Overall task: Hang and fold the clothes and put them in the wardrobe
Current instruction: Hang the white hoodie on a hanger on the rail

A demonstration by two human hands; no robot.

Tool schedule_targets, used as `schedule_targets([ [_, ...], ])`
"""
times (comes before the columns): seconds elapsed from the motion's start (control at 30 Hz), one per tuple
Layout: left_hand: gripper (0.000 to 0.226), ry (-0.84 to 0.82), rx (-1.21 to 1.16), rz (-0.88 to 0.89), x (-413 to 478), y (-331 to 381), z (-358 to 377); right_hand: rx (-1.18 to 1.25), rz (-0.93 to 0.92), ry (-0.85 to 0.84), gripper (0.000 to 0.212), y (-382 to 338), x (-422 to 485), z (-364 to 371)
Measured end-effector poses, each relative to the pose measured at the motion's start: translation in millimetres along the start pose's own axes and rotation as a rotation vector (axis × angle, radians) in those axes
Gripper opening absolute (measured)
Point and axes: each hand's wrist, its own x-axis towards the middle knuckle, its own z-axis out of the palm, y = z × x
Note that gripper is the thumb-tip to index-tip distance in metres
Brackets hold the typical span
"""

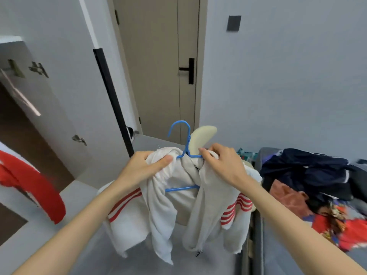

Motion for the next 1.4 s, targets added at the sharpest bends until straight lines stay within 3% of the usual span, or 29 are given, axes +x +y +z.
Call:
schedule_targets([
  [0.2,0.046,-0.165,0.042,0.112,45.4,49.7,101.4,-0.055,0.153,0.118,0.048,87.0,-4.9,-69.3],
  [0.33,0.04,-0.213,0.161,0.154,75.8,64.8,161.4,-0.082,0.239,0.092,0.045,139.1,-6.4,-98.7],
  [0.5,0.052,-0.256,0.281,0.221,112.3,62.0,217.1,-0.068,0.318,0.043,0.046,188.5,-2.7,-109.7],
  [0.57,0.045,-0.304,0.295,0.23,133.5,60.1,237.5,-0.064,0.353,0.04,0.044,208.1,8.4,-111.7],
  [0.73,0.029,-0.44,0.268,0.241,193.2,50.1,274.8,-0.061,0.419,0.038,0.047,251.5,51.4,-103.1],
  [1.0,0.032,-0.562,0.219,0.223,330.8,17.1,333.1,-0.106,0.547,-0.01,0.053,321.2,159.2,-69.5],
  [1.4,0.03,-0.591,0.214,0.199,474.9,-51.3,427.5,-0.191,0.697,-0.106,0.044,437.2,270.7,-10.8],
])
